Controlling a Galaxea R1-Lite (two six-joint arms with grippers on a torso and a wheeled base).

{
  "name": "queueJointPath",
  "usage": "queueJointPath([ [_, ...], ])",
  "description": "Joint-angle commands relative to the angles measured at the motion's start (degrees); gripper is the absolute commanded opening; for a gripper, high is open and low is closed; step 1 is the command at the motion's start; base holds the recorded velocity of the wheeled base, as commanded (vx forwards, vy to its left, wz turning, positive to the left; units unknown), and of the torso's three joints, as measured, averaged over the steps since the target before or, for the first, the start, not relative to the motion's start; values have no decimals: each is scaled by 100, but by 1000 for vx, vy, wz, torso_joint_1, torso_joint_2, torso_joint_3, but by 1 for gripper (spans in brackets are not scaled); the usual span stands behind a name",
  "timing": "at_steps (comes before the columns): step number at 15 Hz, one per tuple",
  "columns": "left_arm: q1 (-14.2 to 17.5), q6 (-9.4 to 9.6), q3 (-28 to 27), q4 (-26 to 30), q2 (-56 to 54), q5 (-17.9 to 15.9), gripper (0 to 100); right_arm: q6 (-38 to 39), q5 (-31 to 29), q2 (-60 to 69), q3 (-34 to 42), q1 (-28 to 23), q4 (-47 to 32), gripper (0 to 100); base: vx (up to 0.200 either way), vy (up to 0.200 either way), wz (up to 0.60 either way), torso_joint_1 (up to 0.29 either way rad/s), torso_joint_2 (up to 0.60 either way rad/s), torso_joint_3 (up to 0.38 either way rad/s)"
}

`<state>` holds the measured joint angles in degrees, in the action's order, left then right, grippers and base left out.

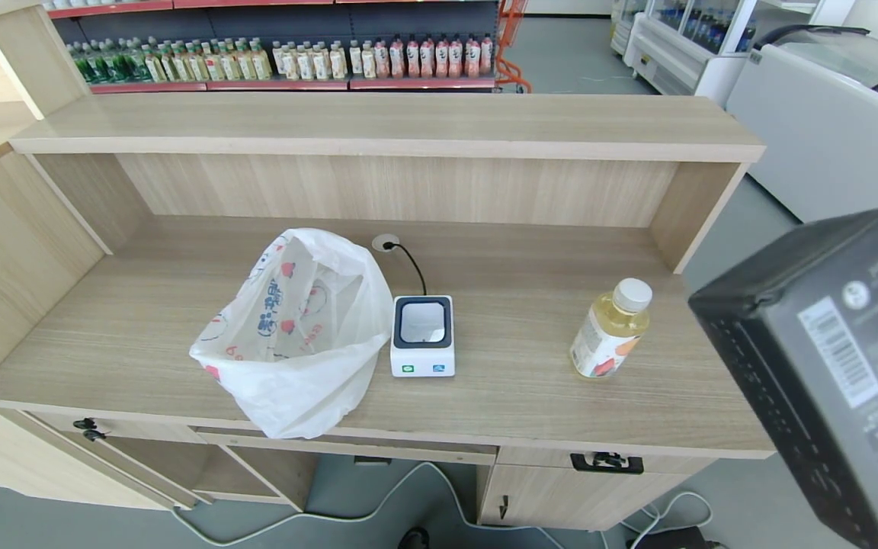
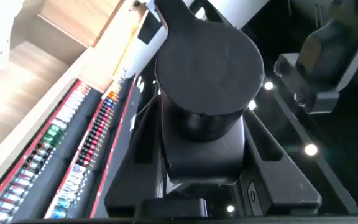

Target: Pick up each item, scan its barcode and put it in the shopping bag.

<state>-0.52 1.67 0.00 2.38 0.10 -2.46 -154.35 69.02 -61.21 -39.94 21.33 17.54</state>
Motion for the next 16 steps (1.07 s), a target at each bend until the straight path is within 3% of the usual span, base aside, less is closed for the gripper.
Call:
queueJointPath([
  [1,0,0,0,0,-1,0,100,-17,6,276,3,38,-84,0,0,0,0,0,0,0],
  [16,0,0,0,0,-1,0,100,-131,6,399,21,380,-480,0,0,0,0,0,0,0],
])
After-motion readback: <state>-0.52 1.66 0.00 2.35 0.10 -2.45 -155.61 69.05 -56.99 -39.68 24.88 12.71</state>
